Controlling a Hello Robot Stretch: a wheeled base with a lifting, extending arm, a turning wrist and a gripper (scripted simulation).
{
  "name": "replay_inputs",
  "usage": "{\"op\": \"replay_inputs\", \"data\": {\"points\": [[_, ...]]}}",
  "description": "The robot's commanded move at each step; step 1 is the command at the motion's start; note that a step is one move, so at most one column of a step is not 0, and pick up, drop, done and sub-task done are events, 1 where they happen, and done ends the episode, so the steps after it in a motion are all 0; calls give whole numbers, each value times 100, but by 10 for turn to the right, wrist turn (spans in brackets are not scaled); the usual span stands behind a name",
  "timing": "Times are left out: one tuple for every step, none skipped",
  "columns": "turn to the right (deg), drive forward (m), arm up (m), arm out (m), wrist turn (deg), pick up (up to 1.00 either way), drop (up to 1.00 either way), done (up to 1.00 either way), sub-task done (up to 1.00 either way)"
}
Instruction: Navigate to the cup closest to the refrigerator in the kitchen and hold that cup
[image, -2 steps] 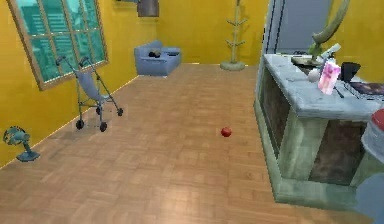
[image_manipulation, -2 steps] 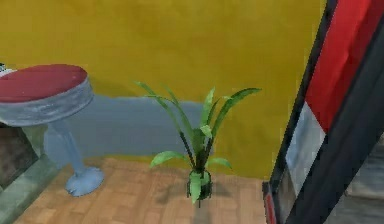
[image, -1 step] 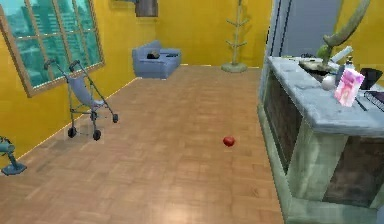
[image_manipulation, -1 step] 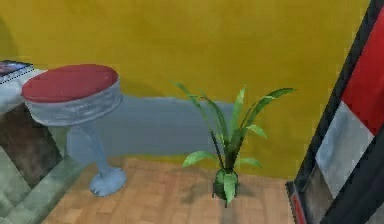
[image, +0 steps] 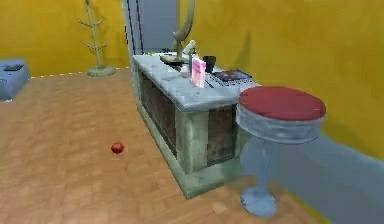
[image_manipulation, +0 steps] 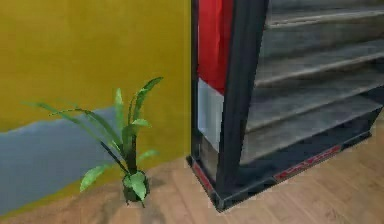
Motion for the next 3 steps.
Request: {"op": "replay_inputs", "data": {"points": [[0,75,0,0,0,0,0,0,0],[-450,0,0,0,0,0,0,0,0],[-330,0,0,0,0,0,0,0,0]]}}
